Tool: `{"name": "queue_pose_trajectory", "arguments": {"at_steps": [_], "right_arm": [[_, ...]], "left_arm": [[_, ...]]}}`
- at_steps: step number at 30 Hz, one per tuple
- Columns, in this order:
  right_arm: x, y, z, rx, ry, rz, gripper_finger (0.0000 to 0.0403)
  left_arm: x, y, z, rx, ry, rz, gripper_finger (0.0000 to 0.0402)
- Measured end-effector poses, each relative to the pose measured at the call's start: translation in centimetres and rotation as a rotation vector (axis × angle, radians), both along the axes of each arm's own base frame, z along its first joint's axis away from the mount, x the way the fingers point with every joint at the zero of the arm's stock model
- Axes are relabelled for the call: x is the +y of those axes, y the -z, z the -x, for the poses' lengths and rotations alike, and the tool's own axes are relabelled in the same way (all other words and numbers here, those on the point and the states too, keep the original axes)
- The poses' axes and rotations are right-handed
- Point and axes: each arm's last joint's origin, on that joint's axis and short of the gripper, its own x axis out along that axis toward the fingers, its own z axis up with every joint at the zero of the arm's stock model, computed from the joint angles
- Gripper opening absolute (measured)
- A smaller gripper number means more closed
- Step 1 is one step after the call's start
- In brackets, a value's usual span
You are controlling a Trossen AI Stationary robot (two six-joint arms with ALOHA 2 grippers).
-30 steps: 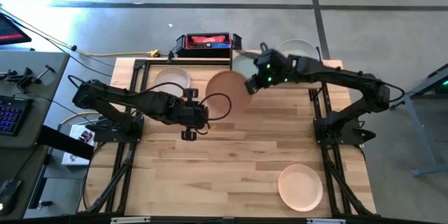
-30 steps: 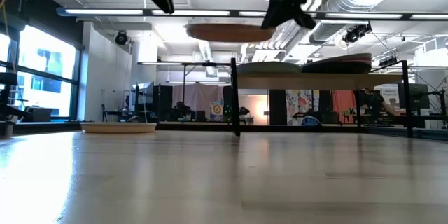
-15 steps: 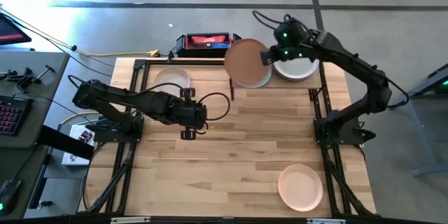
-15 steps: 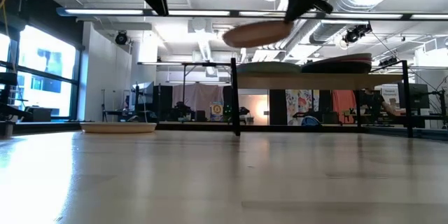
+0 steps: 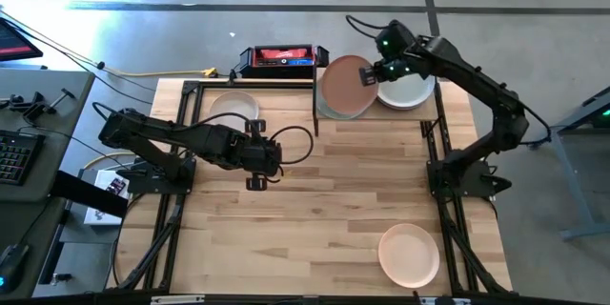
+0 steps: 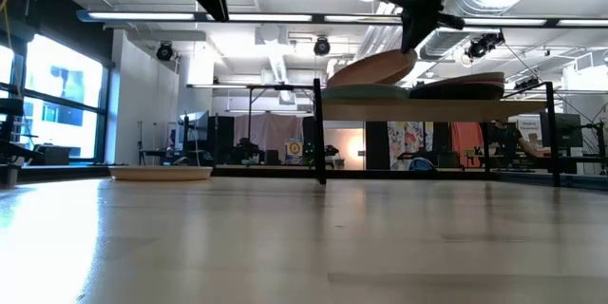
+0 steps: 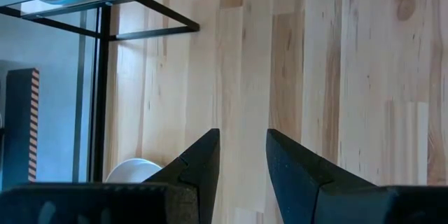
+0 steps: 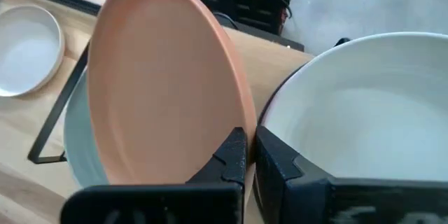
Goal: Place and stack plates onto a shelf
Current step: Stack the brown plate on top of the light blue plate on the shelf
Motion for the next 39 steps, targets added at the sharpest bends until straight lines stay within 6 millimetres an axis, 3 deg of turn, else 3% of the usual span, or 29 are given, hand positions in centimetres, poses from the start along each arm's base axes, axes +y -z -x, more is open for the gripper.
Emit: {"name": "queue_pose_trajectory", "arguments": {"at_steps": [18, 35, 39], "right_arm": [[-1.6, 2.9, -2.2, 0.071, -0.013, -0.076, 0.0], [-1.7, 3.0, -2.2, 0.076, -0.016, -0.074, 0.0001], [-1.7, 3.0, -2.2, 0.076, -0.016, -0.075, 0.0021]], "left_arm": [[0.0, 0.0, 0.0, -0.005, -0.008, 0.003, 0.0106], [0.0, 0.0, 0.0, -0.008, -0.016, 0.007, 0.0106], [0.0, 0.0, 0.0, -0.008, -0.016, 0.007, 0.0106]]}}
